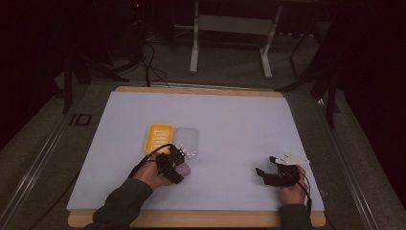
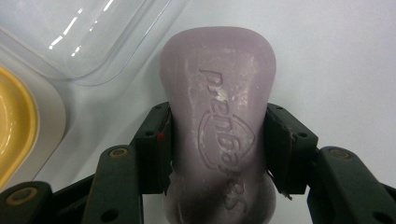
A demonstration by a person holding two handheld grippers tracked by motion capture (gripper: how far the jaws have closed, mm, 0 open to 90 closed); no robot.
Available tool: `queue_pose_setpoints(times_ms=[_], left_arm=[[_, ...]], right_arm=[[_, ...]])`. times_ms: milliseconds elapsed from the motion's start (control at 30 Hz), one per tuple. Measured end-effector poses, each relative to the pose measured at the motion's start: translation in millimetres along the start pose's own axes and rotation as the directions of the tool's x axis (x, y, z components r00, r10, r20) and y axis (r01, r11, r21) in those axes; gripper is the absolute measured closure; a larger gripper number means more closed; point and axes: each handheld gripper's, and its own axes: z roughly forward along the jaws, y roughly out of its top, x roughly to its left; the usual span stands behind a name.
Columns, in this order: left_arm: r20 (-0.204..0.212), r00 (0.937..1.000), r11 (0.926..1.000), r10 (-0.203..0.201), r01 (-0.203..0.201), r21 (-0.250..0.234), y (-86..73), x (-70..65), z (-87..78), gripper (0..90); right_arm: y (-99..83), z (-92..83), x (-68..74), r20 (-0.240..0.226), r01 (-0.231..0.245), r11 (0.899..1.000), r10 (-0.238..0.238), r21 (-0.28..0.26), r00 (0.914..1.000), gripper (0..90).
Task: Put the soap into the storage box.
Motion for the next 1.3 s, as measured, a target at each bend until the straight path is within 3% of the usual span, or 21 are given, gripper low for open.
queue_pose_setpoints(times_ms=[267, 567, 967, 1300], left_arm=[[0.029, 0.9993, 0.9975, 0.021, -0.023, 0.066, 10.4, 4.2, 0.6, 47.8], [0.053, 0.9979, 0.9893, 0.039, -0.046, 0.139, 19.8, 6.8, 1.8, 47.8], [0.039, 0.9965, 0.9849, 0.074, -0.079, 0.154, 21.5, 3.9, 2.1, 49.4], [0.04, 0.9923, 0.9761, 0.118, -0.123, 0.179, 22.5, 2.8, 0.9, 49.7]], right_arm=[[0.1, 0.1, -0.1, -0.001, 0.002, 1.0, -0.002, 0.004, 1.0, 22.2], [0.1, 0.2, -0.2, -0.002, 0.002, 1.0, -0.002, 0.004, 1.0, 22.2], [0.3, 0.7, 0.3, -0.003, 0.003, 1.0, -0.003, 0.008, 1.0, 22.2], [0.5, 1.2, 0.6, -0.004, 0.005, 1.0, -0.005, 0.013, 1.0, 22.2]])
